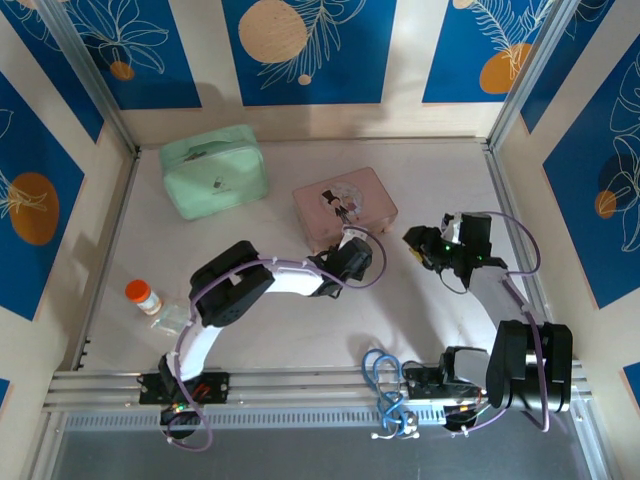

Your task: Unlock the padlock with the key

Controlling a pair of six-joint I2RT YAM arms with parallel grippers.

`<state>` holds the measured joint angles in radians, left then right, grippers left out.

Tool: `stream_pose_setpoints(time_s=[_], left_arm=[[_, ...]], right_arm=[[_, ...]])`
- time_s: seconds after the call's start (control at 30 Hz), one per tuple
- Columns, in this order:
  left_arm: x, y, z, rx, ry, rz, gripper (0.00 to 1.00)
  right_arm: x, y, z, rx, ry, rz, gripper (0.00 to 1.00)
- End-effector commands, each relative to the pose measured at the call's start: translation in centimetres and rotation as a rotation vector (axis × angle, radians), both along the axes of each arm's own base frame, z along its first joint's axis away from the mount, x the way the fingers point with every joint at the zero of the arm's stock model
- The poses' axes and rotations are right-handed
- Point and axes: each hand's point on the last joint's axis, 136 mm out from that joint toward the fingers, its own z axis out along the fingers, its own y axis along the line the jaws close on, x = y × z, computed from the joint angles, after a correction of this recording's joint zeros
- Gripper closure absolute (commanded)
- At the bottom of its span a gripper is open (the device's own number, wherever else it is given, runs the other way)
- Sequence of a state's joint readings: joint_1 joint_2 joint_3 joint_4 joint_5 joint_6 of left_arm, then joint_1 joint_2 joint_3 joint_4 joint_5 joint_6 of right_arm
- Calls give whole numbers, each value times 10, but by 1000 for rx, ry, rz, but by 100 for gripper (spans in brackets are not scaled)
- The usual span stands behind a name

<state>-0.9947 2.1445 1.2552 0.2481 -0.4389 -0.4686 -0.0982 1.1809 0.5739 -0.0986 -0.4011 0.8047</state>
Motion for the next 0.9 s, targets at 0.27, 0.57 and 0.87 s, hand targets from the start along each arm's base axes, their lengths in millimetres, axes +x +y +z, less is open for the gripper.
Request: stream_pose_setpoints(time_s=[0.27,0.57,0.87], left_arm=[[-9,-2,3,-222,36,-38,94],[-29,-9,18,-463,132,-141,100],[-41,-20,35,-764,227,-275,100]], right_arm=[[-15,18,-12,40,-20,39,52],[-13,47,-19,10,-57,99,52],[1,73,-28,-15,-108,176,53]])
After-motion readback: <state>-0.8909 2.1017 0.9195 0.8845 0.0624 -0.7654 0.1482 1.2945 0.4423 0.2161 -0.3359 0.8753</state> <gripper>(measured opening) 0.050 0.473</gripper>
